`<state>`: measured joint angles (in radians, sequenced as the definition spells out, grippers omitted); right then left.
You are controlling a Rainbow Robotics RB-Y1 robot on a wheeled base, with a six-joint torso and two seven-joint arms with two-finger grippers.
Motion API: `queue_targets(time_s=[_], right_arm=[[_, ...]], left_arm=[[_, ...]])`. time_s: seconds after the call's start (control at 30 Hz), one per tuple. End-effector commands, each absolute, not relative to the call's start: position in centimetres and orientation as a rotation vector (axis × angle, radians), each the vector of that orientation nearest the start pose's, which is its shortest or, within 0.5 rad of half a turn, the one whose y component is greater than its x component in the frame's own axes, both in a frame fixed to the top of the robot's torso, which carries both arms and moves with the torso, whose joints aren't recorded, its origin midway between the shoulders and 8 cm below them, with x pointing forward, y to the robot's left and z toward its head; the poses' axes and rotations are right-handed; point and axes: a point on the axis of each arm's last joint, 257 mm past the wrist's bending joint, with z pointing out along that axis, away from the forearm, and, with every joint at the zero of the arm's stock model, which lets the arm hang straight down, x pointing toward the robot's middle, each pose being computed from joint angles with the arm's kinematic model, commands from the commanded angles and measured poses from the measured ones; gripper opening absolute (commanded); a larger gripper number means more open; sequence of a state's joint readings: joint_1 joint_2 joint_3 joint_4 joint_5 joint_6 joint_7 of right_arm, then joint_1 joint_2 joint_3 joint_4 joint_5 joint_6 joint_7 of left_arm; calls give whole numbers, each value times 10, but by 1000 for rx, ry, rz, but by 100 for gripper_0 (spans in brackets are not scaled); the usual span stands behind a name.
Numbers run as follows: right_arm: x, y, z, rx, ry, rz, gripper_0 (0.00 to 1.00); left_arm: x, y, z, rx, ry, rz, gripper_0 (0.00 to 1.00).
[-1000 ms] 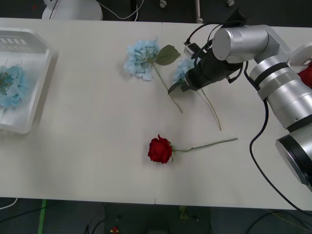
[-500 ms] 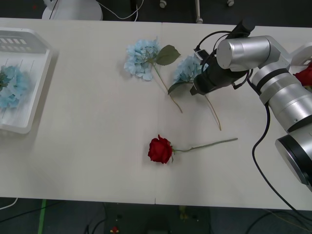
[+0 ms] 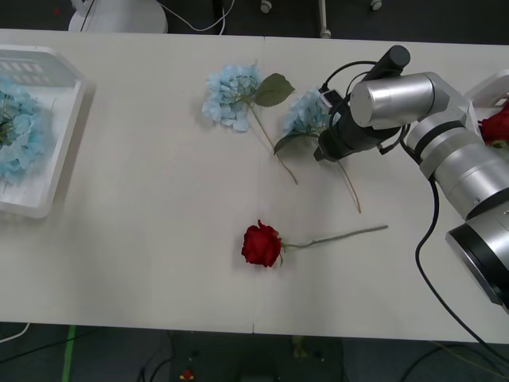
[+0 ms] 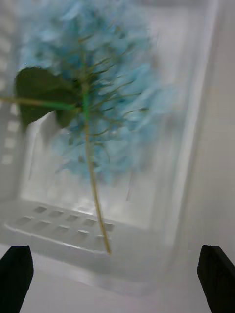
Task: Put the red flowers into the right box and the blue flowers into the left box
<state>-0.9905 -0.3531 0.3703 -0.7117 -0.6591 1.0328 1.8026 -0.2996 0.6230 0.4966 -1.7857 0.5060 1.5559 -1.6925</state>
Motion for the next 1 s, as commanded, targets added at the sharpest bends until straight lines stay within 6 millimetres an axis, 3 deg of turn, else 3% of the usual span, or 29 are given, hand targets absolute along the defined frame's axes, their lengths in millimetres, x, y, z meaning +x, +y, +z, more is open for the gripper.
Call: queue_targets(time_s=[0.03, 0.13, 0.17, 0.23, 0.27, 0.33, 0.5, 0.67, 0.77, 0.9, 1.0], right_arm=[[645, -143, -257, -711, 2435, -4, 70], [644, -143, -258, -719, 2433, -13, 47], [644, -143, -258, -721, 2433, -17, 41], [645, -144, -258, -722, 2433, -19, 5], [645, -145, -258, -723, 2433, -24, 0], [645, -145, -257, -727, 2430, -29, 0], [645, -145, -260, -732, 2428, -34, 0], [646, -147, -258, -725, 2426, -28, 0], [651, -150, -246, -674, 2415, 30, 0], [662, -157, -198, -659, 2347, 167, 0], [656, -153, -159, -650, 2302, 352, 0]], left_arm=[[477, 429, -92, -23, 2315, 74, 97], [473, 372, -85, -44, 2296, -104, 97], [473, 362, -85, -49, 2292, -129, 97], [473, 324, -84, -99, 2274, -225, 100], [474, 314, -85, -121, 2271, -250, 100], [480, 275, -91, -196, 2244, -346, 100], [511, 209, -104, -295, 2147, -467, 100], [545, 171, -123, -303, 2100, -417, 100], [573, 144, -138, -284, 2091, -385, 100], [613, 108, -154, -220, 2077, -413, 100], [641, 88, -164, -161, 2059, -406, 100]])
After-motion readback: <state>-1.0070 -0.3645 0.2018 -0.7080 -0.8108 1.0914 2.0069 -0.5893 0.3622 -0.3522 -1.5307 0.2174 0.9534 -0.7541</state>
